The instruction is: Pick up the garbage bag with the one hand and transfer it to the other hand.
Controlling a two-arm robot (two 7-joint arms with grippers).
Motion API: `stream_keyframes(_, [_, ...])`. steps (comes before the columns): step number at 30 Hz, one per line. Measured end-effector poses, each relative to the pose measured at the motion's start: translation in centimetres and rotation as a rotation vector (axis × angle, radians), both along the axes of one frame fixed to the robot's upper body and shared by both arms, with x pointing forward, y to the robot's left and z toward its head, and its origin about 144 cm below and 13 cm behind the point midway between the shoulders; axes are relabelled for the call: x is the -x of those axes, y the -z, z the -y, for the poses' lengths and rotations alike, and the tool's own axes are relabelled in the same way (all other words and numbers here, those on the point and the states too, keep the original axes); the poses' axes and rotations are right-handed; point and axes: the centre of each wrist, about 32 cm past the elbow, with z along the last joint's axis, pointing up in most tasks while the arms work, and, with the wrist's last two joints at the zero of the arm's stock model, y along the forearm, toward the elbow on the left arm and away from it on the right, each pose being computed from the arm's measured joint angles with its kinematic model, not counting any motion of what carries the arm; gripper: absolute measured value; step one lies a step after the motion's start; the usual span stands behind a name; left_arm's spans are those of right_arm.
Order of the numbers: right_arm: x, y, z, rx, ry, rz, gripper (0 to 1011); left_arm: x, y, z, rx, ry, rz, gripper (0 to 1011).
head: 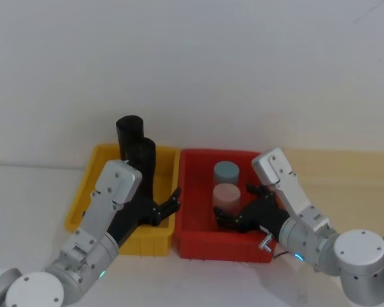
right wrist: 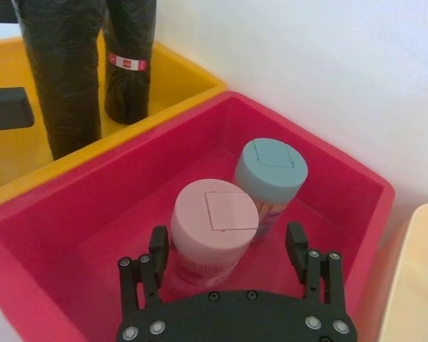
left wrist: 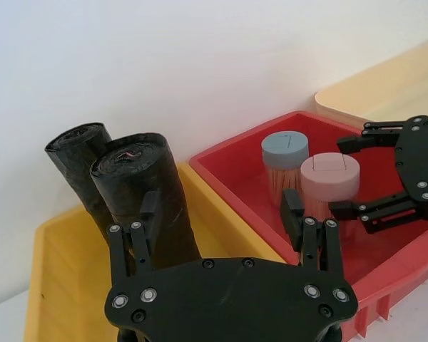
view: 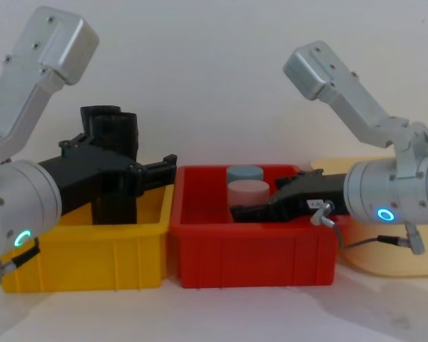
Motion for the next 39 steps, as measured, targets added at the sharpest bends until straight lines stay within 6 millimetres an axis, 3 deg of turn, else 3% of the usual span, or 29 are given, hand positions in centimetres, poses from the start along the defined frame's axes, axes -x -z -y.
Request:
stream_keyframes(13, [-0.50, 0.00, -0.25, 0.006, 0.003, -0.002, 993, 0.00, 0.00, 0.00, 0.000, 0.000, 0.000, 1000])
stream_keyframes(19, [-0.60, 0.02, -0.28, 0.006, 0.003, -0.004, 886, 0.00, 0.00, 0.00, 0.000, 0.000, 0.000, 1000])
stream_keyframes(22, [-0.63, 0.04, -0.31, 0.007, 0.003, -0.004, 765, 0.00, 0.00, 0.00, 0.000, 0.000, 0.000, 1000])
stream_keyframes(26, [-0.67, 0.03, -0.32, 0.007, 0.004, -0.004, 683, 0.00, 0.00, 0.00, 0.000, 0.000, 0.000, 1000])
stream_keyframes(39, [-0.72, 0.00, -0.29, 0.006, 0.005, -0.003, 675, 0.00, 0.00, 0.00, 0.000, 0.000, 0.000, 1000])
